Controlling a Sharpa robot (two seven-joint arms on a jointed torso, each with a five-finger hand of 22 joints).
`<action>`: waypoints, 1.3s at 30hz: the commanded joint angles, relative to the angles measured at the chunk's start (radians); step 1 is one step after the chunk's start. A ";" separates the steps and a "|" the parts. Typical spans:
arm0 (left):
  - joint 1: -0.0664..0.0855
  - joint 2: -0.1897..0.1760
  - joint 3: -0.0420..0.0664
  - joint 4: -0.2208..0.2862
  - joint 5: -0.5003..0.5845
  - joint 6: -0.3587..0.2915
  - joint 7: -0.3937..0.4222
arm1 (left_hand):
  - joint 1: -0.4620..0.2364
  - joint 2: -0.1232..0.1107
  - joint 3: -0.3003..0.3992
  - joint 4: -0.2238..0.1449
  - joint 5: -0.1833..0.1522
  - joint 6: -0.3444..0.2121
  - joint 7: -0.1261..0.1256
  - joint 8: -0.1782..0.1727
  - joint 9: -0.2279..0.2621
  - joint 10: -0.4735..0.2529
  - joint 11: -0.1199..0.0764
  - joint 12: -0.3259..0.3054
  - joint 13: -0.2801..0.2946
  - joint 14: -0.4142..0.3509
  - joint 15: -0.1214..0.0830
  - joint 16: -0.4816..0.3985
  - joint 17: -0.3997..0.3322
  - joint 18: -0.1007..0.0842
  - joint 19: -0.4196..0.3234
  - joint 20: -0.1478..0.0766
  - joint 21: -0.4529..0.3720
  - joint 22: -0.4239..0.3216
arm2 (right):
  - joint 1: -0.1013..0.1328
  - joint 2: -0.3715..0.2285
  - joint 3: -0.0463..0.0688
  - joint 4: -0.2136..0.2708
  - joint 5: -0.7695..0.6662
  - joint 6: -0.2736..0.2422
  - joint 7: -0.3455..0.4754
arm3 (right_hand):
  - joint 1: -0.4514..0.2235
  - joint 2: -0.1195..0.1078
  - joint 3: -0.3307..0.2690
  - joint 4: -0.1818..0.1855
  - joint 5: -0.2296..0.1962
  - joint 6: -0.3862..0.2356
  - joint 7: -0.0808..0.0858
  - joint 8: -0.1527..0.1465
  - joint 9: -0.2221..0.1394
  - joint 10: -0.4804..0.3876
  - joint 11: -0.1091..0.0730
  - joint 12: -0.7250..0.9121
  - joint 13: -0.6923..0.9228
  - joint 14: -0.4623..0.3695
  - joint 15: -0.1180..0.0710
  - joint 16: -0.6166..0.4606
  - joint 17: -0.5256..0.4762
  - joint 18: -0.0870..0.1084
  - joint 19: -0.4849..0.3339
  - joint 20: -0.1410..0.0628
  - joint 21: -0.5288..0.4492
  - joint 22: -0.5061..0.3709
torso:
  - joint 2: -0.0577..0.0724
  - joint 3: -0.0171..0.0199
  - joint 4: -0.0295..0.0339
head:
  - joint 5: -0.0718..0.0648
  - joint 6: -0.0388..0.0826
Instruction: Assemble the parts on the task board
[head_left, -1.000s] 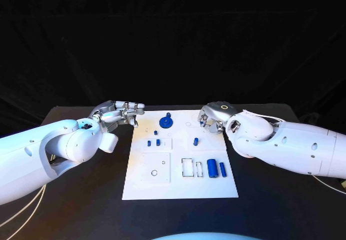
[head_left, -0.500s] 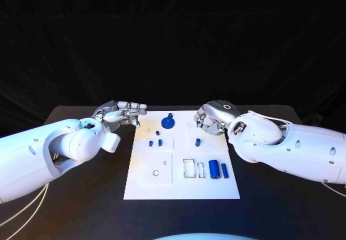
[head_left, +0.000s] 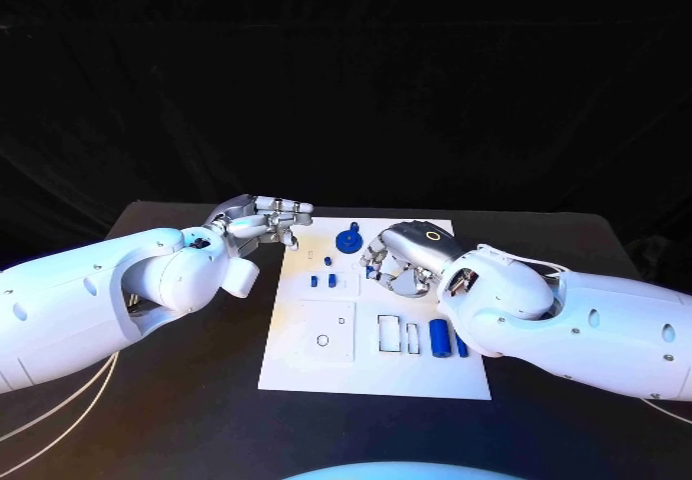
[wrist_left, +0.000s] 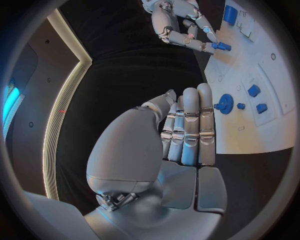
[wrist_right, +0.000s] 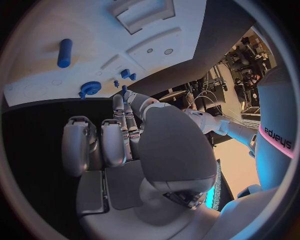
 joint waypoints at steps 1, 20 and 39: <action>0.001 0.002 0.001 0.007 -0.003 -0.001 0.013 | 0.004 -0.003 0.002 -0.006 -0.004 -0.004 0.001 0.000 -0.002 -0.006 0.000 0.005 -0.001 0.005 0.000 0.006 -0.002 0.014 0.007 0.002 -0.005 -0.001 | -0.013 0.017 -0.001 -0.005 -0.015 -0.020 0.016 | -0.007 0.000 0.006 0.001 0.000 0.006 0.000 0.004 0.002 0.006 0.000 0.000 -0.002 0.033 -0.002 -0.003 -0.005 -0.007 0.004 0.000 -0.002 0.153 | 0.000 0.0006 -0.0010 | 0.023 -0.007; 0.001 -0.003 0.001 0.023 -0.003 -0.006 0.016 | 0.003 -0.004 0.001 -0.006 -0.004 -0.005 0.001 0.000 -0.002 -0.007 0.001 0.006 -0.001 0.005 0.000 0.006 -0.002 0.014 0.007 0.003 -0.005 -0.001 | -0.114 0.107 -0.004 -0.085 -0.046 -0.075 0.041 | -0.009 0.001 0.013 -0.007 0.019 0.012 -0.002 0.007 0.004 0.012 -0.002 0.001 -0.003 0.034 -0.004 0.000 -0.001 -0.009 0.009 -0.001 0.006 0.158 | 0.001 0.0014 -0.0015 | 0.084 -0.032; 0.001 -0.001 0.000 0.027 -0.003 -0.002 0.015 | 0.000 -0.004 -0.001 -0.005 -0.004 -0.006 0.002 0.001 -0.003 -0.008 0.001 0.007 -0.001 0.005 0.001 0.007 -0.002 0.014 0.008 0.003 -0.006 -0.002 | -0.155 0.144 -0.007 -0.130 -0.056 -0.061 0.045 | -0.015 0.000 0.013 -0.009 0.027 0.014 -0.002 0.007 0.005 0.014 -0.002 0.000 -0.004 0.035 -0.004 0.001 0.000 -0.009 0.010 -0.002 0.007 0.159 | 0.000 0.0016 -0.0019 | 0.110 -0.045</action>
